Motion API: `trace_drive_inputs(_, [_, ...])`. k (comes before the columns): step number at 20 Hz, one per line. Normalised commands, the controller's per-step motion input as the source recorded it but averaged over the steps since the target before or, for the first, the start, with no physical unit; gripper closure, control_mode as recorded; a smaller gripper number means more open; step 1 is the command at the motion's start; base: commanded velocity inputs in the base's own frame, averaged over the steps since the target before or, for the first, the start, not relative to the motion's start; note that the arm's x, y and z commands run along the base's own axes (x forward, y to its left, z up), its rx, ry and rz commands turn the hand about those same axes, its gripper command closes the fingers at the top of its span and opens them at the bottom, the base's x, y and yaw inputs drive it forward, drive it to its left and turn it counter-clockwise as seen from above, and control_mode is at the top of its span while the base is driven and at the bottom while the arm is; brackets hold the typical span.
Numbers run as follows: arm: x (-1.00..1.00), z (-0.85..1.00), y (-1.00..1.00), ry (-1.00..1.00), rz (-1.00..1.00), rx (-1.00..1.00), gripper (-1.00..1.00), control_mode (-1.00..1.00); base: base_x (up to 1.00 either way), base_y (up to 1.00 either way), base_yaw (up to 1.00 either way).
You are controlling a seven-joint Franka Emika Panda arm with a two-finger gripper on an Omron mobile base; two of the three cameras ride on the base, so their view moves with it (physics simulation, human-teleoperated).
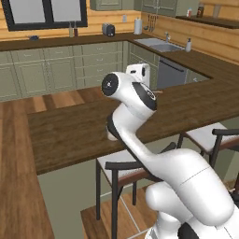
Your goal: Take a straw from the drawer in front and place it inside the glass cup on the dining counter.
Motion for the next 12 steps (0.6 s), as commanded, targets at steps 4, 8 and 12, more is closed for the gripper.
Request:
trace_drive_inputs(4, [0.44,-0.23,0.00,0.00,-0.01,-0.21,1.00,-1.00,0.00,0.00,0.00])
trace_drive_inputs(8, [0.54,-0.23,0.00,0.00,0.00,-0.10,1.00,-1.00,0.00,0.00,0.00])
trace_drive_inputs(12, [0.62,-0.22,0.01,-0.01,0.00,-0.07,1.00,-1.00,0.00,0.00,0.00])
